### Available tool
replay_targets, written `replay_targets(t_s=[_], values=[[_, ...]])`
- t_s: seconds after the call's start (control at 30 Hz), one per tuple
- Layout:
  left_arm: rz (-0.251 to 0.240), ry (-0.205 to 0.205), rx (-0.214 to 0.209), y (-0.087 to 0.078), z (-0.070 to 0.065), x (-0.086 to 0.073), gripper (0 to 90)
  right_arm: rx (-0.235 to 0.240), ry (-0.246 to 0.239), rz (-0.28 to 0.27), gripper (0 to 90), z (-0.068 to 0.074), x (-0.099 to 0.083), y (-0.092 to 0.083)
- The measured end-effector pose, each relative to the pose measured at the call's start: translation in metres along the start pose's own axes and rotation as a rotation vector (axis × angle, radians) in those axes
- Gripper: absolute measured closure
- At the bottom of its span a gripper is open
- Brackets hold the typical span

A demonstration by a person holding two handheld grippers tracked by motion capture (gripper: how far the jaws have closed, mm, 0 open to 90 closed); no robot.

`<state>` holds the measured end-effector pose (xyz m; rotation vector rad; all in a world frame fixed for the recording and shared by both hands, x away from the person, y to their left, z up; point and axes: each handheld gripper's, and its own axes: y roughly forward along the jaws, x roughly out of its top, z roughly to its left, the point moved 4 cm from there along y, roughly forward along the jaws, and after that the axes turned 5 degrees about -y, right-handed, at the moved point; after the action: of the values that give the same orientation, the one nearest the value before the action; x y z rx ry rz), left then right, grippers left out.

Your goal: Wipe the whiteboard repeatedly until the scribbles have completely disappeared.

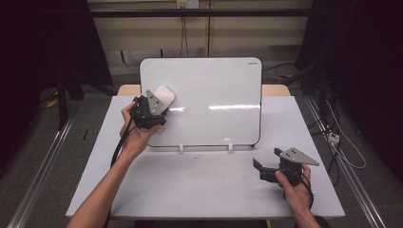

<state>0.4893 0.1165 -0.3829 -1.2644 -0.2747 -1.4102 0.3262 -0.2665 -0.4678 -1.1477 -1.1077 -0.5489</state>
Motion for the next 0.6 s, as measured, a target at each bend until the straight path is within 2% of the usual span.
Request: replay_targets(t_s=[0.13, 0.27, 0.47, 0.6], values=[[0.003, 0.017, -0.018, 0.001, -0.016, -0.004, 31.2, -0.001, -0.001, -0.001, 6.8, 0.0, 0.0, 0.0], [0.01, 0.05, -0.033, 0.002, -0.033, -0.005, 31.1, -0.002, -0.001, 0.0, 6.8, 0.0, 0.0, 0.0], [0.019, 0.128, -0.056, 0.002, -0.061, -0.01, 31.1, 0.0, -0.001, -0.002, 6.9, 0.0, 0.0, 0.0], [0.024, 0.164, -0.06, 0.0, -0.075, -0.018, 31.1, 0.003, -0.002, -0.003, 6.8, 0.0, 0.0, -0.001]])
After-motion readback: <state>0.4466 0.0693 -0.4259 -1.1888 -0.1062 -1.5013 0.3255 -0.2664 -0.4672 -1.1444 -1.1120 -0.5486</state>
